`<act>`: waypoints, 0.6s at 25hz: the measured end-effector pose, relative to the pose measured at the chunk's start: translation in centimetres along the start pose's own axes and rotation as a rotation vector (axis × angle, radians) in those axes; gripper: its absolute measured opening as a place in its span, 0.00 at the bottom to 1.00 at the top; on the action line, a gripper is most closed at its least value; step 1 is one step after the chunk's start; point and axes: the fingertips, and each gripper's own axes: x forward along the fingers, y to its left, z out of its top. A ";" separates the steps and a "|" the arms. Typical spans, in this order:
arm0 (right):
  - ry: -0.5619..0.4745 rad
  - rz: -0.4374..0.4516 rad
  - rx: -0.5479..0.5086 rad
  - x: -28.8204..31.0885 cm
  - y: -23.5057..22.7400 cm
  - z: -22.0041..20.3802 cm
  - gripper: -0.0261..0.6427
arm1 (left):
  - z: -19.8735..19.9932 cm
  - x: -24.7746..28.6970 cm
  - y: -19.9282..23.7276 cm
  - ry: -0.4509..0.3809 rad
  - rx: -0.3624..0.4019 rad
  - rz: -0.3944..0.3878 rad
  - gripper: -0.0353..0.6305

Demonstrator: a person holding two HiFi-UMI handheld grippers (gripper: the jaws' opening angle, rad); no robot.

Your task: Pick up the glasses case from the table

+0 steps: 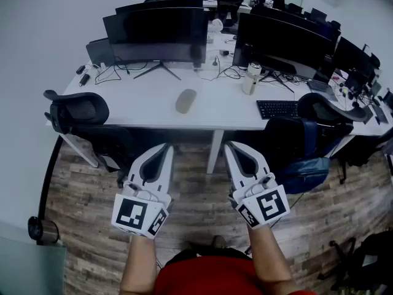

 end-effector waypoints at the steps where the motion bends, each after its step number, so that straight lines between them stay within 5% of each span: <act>1: -0.010 0.007 0.012 0.1 0.2 0.1 0.04 | 0.0 -0.1 0.2 -0.001 -0.002 -0.001 0.07; 15: 0.001 -0.035 0.001 2.6 1.7 -0.7 0.04 | -1.5 0.0 3.9 -0.019 -0.035 -0.056 0.07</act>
